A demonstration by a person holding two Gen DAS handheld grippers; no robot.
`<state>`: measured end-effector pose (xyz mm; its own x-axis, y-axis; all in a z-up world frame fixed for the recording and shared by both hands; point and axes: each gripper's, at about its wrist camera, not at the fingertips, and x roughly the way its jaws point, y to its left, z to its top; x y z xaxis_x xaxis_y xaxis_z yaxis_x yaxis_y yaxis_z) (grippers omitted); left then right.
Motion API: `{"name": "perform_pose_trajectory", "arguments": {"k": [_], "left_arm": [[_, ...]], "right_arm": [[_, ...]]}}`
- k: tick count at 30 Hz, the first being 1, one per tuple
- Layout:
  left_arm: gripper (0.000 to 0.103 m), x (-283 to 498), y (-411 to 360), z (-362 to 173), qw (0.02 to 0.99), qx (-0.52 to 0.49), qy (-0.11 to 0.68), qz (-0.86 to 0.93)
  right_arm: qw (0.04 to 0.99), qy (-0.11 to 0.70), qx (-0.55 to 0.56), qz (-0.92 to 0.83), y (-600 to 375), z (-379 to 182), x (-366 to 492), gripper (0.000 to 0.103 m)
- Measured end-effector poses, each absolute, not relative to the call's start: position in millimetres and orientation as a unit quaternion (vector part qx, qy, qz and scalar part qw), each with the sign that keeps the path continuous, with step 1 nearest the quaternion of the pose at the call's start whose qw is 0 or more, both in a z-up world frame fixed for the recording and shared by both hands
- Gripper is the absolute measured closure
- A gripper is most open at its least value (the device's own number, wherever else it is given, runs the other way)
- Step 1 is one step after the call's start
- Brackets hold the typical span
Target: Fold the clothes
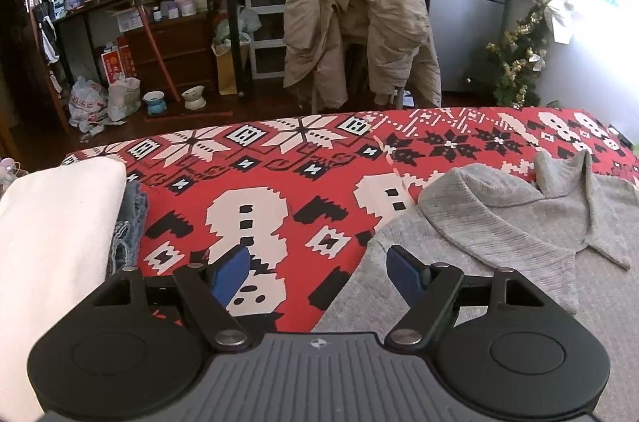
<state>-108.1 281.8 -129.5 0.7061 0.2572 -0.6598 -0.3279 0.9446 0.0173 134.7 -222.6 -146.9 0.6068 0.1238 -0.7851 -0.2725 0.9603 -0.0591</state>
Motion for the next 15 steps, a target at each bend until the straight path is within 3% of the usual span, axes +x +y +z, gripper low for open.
{"name": "perform_pose_trajectory", "arguments": {"k": [2,5,8,11,13,15], "left_arm": [[0.038,-105.4,283.8,-130.9,0.922,-0.051,0.353,0.15],[0.044,-98.0,287.9,-131.8,0.923,-0.057,0.356,0.132],[0.058,-86.2,293.2,-135.2,0.923,-0.073,0.362,0.11],[0.058,-72.7,298.2,-140.2,0.919,-0.102,0.372,0.082],[0.064,-62.6,298.9,-143.6,0.915,-0.112,0.382,0.067],[0.096,-56.1,294.9,-147.1,0.911,-0.106,0.394,0.06]], "right_arm": [[0.89,0.431,-0.099,0.113,-218.0,-149.0,134.1,0.096],[0.895,0.424,-0.092,0.104,-219.0,-144.3,134.8,0.082],[0.899,0.418,-0.085,0.097,-223.1,-140.6,138.3,0.081],[0.904,0.404,-0.081,0.113,-219.3,-135.3,141.1,0.081],[0.906,0.393,-0.086,0.132,-209.3,-130.4,140.9,0.081],[0.905,0.387,-0.091,0.151,-196.3,-126.7,142.2,0.081]]}}
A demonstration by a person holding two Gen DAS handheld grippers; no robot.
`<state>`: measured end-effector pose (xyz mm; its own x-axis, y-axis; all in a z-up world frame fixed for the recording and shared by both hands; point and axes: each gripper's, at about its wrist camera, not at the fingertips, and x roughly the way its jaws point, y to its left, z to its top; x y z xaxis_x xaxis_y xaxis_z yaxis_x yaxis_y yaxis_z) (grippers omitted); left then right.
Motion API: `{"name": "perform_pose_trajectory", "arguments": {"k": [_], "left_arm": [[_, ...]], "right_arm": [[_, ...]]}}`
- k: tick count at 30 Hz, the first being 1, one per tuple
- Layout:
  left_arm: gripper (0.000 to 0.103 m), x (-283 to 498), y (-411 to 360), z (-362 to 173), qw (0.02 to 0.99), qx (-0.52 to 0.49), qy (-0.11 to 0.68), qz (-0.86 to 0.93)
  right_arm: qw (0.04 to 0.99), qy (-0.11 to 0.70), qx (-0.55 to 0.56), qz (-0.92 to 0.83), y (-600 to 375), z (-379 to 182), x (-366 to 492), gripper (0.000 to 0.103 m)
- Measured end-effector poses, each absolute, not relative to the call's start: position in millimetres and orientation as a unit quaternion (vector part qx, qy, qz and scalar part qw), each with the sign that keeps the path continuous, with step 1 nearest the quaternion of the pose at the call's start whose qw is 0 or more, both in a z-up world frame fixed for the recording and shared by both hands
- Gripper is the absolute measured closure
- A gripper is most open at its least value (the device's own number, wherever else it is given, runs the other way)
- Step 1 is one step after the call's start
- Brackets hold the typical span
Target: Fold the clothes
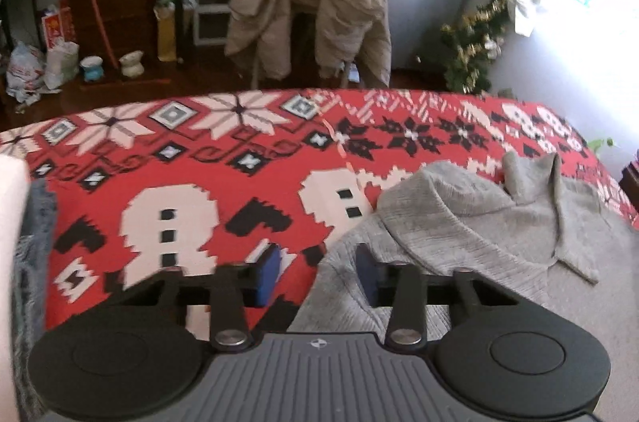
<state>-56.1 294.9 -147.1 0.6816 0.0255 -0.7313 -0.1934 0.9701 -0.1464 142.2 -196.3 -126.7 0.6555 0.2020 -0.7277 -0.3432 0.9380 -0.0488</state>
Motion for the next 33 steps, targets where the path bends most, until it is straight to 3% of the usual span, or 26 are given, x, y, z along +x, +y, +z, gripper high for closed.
{"name": "perform_pose_trajectory", "arguments": {"k": [10,15,25,33], "left_arm": [[0.097,-70.0,280.6,-147.2,0.915,-0.031,0.388,0.109],[0.067,-67.2,281.3,-137.8,0.924,-0.034,0.367,0.106],[0.067,-36.5,238.7,-124.5,0.928,0.133,0.347,0.008],[0.067,-5.7,214.4,-137.8,0.874,0.28,0.384,-0.104]], "right_arm": [[0.896,0.371,-0.107,0.218,-137.1,-121.5,151.5,0.08],[0.881,0.359,-0.121,0.283,-114.8,-119.5,151.5,0.069],[0.804,0.267,-0.32,0.424,-36.3,-120.2,143.9,0.07],[0.711,0.226,-0.46,0.482,15.2,-130.2,155.9,0.069]]}}
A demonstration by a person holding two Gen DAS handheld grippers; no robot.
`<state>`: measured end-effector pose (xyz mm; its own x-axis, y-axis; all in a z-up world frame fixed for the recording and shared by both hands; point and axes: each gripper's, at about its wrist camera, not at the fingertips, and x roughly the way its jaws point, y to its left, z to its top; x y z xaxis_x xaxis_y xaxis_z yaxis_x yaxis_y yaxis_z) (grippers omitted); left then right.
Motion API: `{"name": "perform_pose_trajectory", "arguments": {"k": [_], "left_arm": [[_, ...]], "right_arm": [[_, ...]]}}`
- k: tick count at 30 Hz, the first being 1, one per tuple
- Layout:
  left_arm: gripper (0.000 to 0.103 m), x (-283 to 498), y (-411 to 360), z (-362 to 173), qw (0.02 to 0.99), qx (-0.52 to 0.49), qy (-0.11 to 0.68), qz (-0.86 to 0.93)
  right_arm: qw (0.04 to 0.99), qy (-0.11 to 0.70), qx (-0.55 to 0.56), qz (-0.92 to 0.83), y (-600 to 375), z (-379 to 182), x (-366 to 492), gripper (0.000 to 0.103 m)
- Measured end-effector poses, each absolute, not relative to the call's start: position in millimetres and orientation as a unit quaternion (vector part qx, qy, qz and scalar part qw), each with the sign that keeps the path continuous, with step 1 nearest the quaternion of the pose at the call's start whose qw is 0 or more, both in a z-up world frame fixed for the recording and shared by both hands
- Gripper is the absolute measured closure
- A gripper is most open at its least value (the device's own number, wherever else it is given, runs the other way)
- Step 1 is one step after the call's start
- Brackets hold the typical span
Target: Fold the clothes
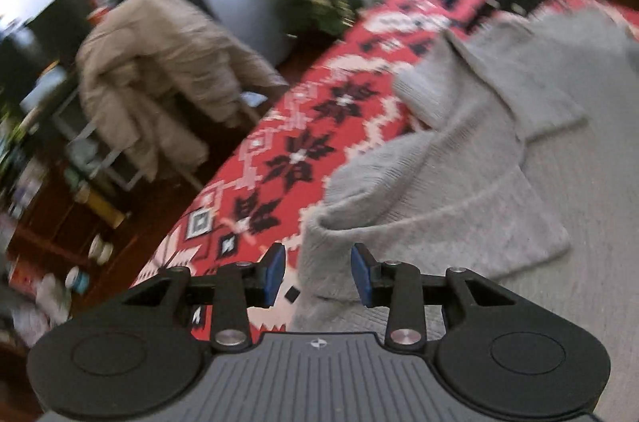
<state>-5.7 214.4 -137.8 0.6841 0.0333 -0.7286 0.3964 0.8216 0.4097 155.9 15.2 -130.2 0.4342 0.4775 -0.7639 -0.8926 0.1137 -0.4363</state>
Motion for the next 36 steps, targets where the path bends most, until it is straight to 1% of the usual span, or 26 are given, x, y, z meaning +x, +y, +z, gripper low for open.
{"name": "perform_pose_trajectory", "arguments": {"k": [2,5,7,11,13,14,15,16,21,28,33,36], "left_arm": [[0.067,-0.1,211.9,-138.5,0.858,0.307,0.394,-0.12],[0.063,6.4,209.0,-138.8,0.839,0.338,0.404,-0.141],[0.063,9.9,208.2,-138.3,0.827,0.353,0.41,-0.153],[0.064,13.2,205.1,-140.0,0.808,0.376,0.42,-0.174],[0.073,14.2,203.5,-141.1,0.799,0.384,0.425,-0.185],[0.085,13.6,202.2,-141.7,0.795,0.386,0.428,-0.191],[0.091,12.6,200.7,-142.3,0.791,0.386,0.431,-0.196],[0.093,9.7,198.9,-141.4,0.792,0.388,0.429,-0.197],[0.094,-18.1,194.8,-125.4,0.814,0.4,0.384,-0.174],[0.094,-68.1,187.4,-93.6,0.836,0.404,0.337,-0.153],[0.094,-94.3,177.2,-78.7,0.829,0.395,0.342,-0.201],[0.094,-96.6,177.1,-74.2,0.828,0.374,0.354,-0.225]], "right_arm": [[0.685,0.223,-0.488,0.492,23.1,-132.1,160.5,0.069],[0.641,0.22,-0.526,0.515,35.0,-135.4,162.0,0.069],[0.61,0.214,-0.556,0.523,43.8,-140.9,161.1,0.069],[0.578,0.22,-0.58,0.53,55.8,-147.0,162.7,0.069],[0.569,0.23,-0.582,0.534,58.3,-147.5,163.2,0.075],[0.564,0.235,-0.583,0.536,59.6,-147.7,163.4,0.081],[0.559,0.24,-0.583,0.538,60.9,-147.9,163.7,0.092],[0.559,0.245,-0.581,0.538,60.8,-147.2,163.1,0.094],[0.598,0.236,-0.557,0.527,43.4,-130.4,150.4,0.096],[0.65,0.225,-0.495,0.531,1.5,-83.4,110.8,0.096],[0.654,0.25,-0.445,0.559,-21.1,-55.4,83.5,0.096],[0.653,0.274,-0.421,0.567,-26.3,-50.8,75.7,0.096]]}}
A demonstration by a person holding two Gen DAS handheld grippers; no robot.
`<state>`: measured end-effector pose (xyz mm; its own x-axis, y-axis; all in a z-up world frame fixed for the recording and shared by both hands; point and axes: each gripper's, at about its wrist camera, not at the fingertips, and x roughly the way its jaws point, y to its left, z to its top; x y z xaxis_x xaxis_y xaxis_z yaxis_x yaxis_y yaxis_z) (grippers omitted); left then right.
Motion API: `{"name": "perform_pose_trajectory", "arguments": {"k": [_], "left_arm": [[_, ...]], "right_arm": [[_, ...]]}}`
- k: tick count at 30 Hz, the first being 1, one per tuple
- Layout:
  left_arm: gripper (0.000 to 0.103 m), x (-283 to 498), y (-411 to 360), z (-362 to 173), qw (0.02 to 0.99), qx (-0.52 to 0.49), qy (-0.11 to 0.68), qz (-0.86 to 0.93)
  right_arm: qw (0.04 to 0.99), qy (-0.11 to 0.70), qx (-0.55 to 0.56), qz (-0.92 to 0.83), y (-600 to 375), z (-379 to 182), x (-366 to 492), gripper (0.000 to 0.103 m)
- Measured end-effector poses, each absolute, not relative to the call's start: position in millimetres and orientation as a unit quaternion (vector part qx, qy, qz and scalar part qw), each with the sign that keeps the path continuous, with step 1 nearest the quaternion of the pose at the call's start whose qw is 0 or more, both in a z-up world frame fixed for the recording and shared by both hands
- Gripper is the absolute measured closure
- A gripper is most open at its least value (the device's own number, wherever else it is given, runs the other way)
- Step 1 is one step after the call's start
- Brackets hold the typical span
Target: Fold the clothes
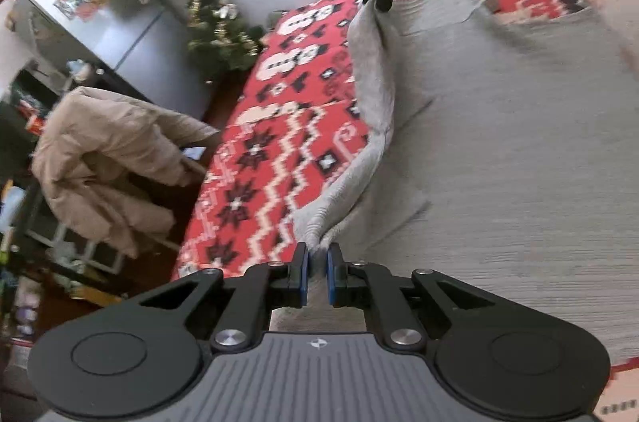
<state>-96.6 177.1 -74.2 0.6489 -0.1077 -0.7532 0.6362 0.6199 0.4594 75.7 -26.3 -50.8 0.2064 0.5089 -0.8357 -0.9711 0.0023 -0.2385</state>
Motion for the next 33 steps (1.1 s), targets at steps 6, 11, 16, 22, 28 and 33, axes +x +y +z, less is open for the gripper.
{"name": "perform_pose_trajectory", "arguments": {"k": [6,11,16,22,28,33], "left_arm": [[0.094,-57.7,191.1,-88.8,0.836,0.298,0.406,-0.22],[0.095,-14.2,214.8,-97.1,0.867,0.213,0.42,-0.161],[0.095,18.2,239.2,-107.5,0.884,0.142,0.43,-0.116],[0.095,42.1,242.2,-127.7,0.878,0.14,0.449,-0.088],[0.095,59.4,250.4,-132.2,0.877,0.123,0.459,-0.065],[0.077,63.8,255.7,-132.6,0.879,0.096,0.466,-0.034]], "right_arm": [[0.66,0.363,-0.348,0.557,-19.8,-66.2,102.5,0.096],[0.691,0.395,-0.308,0.522,-3.7,-82.3,145.1,0.096],[0.726,0.396,-0.273,0.492,15.7,-92.8,187.4,0.096],[0.744,0.386,-0.293,0.461,43.8,-118.7,216.7,0.097],[0.752,0.371,-0.325,0.437,68.8,-140.4,229.9,0.097],[0.755,0.38,-0.316,0.431,74.7,-149.1,236.1,0.093]]}}
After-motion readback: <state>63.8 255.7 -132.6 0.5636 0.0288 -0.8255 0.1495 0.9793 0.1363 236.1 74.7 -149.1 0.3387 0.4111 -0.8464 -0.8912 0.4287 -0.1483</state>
